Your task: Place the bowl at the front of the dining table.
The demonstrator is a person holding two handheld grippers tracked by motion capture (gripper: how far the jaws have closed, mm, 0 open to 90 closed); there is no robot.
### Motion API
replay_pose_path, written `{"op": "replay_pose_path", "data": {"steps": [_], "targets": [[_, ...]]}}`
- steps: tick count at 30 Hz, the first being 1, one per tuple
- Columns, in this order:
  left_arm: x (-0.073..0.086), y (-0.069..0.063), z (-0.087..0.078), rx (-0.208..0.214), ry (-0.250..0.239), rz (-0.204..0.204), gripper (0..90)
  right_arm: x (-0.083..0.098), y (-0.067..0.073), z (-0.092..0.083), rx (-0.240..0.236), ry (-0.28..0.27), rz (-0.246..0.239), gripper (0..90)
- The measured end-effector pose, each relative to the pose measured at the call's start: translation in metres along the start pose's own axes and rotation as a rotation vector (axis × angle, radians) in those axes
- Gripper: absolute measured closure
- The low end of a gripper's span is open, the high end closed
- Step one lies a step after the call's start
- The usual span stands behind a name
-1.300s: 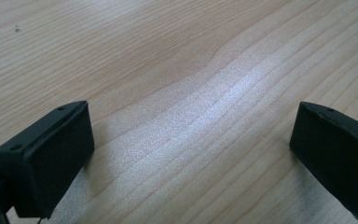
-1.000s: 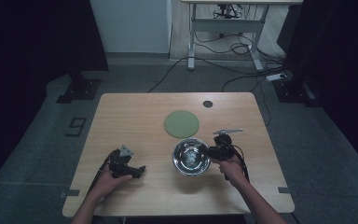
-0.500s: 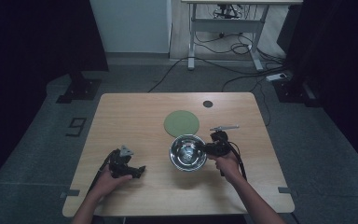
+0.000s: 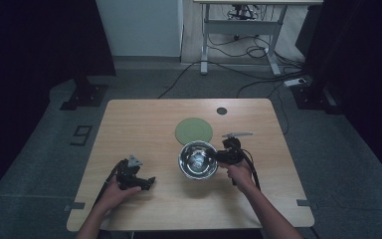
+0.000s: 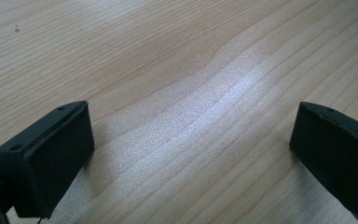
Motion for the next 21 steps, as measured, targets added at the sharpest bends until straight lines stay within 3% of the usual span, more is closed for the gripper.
{"op": "replay_pose_path", "data": {"steps": [21], "targets": [[0.0, 0.0, 0.0, 0.001, 0.0, 0.002, 0.0, -0.012, -0.003, -0.002, -0.001, -0.025, -0.008, 84.9]]}}
Point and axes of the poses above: each handheld gripper's, and its own axes: z roughly forward along the jaws, x roughly out of its underside, y roughly to its left, the point moved 3 cm from there along z, roughly forward along the jaws, and after that the axes turned 4 degrees about y, right-handed, at the moved point
